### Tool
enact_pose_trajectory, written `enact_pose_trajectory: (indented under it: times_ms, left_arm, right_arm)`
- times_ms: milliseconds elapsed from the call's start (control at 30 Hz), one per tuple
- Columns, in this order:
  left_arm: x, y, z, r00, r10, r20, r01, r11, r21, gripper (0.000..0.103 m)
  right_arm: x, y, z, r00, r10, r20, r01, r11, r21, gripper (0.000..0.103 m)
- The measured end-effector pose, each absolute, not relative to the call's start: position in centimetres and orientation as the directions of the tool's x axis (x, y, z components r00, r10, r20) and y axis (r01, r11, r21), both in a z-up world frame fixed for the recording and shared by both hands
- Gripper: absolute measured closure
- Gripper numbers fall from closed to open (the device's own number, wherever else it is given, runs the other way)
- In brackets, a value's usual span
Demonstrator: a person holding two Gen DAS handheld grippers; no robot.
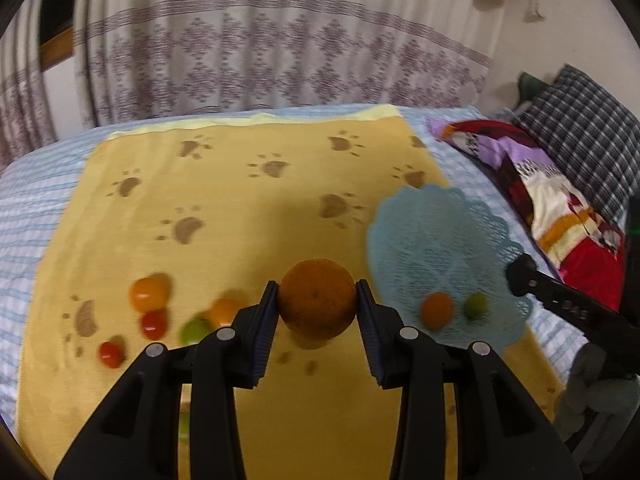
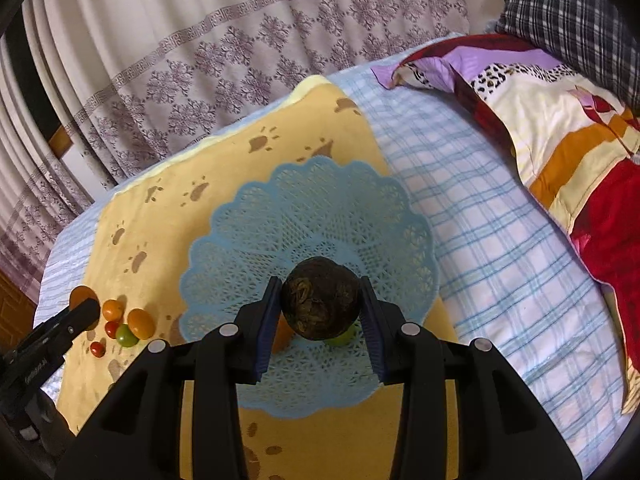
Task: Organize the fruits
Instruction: 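Carry both fruits over the basket and open both tools to release them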
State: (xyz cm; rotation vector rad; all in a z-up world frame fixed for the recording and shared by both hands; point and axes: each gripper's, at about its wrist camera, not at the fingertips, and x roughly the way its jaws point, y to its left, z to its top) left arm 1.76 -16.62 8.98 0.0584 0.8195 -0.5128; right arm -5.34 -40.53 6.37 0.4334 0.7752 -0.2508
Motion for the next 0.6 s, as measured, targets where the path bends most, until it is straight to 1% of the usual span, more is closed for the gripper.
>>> enact_pose_trajectory:
  times_ms: [267, 533, 600]
  left_arm:
    - [1.5, -21.7, 7.7, 0.523, -0.474, -0.708, 0.565, 0.815, -0.129, 0.064]
    - [1.5, -24.2, 6.4, 0.491, -0.479, -0.727, 0.608, 0.787, -0.108, 0.064]
    - [1.5, -24.7, 6.2, 0.484, -0.48, -0.732, 0.615, 0.781, -0.106, 0.064]
  right_arm:
    - [-5.1, -41.3, 5.6, 0.674, -0.091, -0.733, 0.408, 0.873, 0.267, 0.064]
    - [-5.1, -42.4, 5.5, 0.669, -0.112, -0.735, 0.442, 0.855, 0.272, 0.063]
    - [-5.2, -42.6, 5.5, 0.67, -0.116, -0.733, 0.452, 0.847, 0.279, 0.058]
